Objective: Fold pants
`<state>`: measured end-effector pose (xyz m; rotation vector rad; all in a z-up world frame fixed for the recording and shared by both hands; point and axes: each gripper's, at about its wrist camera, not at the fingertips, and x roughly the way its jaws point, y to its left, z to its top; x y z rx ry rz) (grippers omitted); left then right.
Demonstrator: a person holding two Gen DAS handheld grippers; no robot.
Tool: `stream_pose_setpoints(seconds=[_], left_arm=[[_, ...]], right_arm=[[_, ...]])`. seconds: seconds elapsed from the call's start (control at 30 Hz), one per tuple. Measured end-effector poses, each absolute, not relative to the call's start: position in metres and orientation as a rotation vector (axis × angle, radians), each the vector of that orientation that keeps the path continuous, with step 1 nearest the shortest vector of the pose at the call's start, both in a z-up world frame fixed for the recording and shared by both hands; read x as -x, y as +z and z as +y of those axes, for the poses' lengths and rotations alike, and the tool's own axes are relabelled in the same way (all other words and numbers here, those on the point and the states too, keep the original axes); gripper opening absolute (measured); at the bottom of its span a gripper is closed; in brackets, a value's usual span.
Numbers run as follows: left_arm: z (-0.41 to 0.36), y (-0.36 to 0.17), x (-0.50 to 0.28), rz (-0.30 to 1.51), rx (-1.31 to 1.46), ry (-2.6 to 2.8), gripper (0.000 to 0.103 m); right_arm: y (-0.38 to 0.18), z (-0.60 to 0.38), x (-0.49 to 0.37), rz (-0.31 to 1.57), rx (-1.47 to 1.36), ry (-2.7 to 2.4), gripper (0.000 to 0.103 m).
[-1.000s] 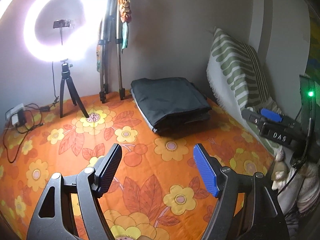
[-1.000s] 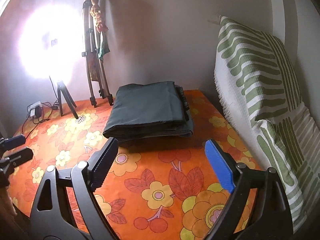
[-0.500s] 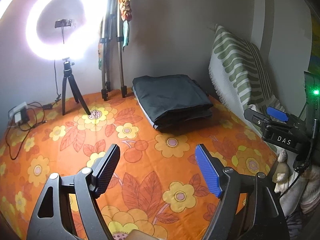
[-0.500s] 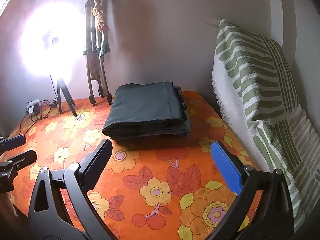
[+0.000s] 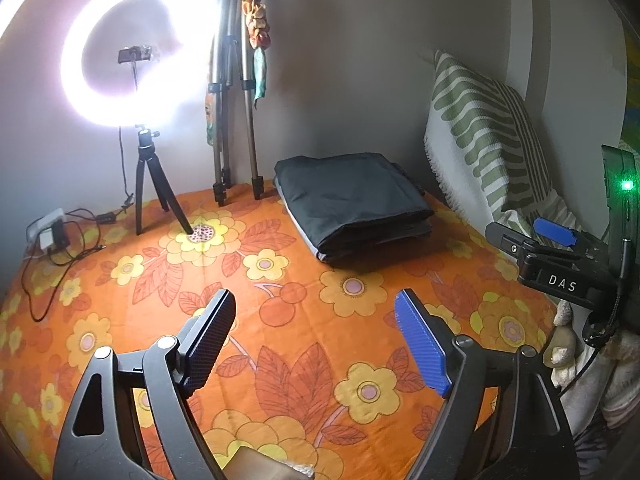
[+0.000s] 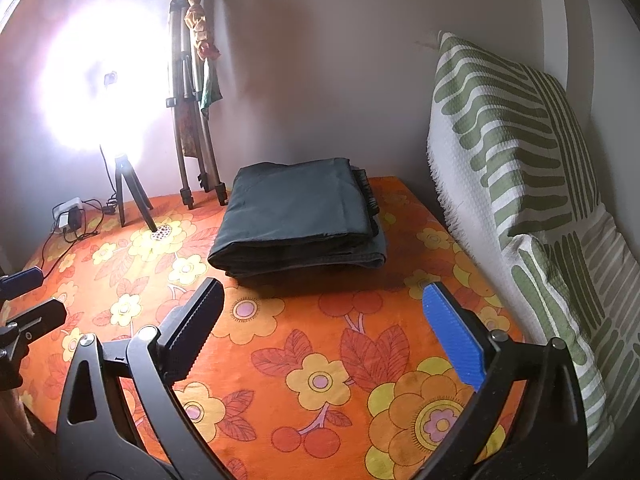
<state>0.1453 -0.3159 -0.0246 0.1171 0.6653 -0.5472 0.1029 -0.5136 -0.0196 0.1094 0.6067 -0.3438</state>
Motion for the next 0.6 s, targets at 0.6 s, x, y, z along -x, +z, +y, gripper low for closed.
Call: stream_pose_setpoints(seconds=[0.6], left_arm=[[-0.3149,-0.0261,-0.1426,0.682,-0.124,-0.547,0.083]], right_arm=[[-0.0192,-0.5075,-0.1053,0.607,-0.105,-0.337,0.102]])
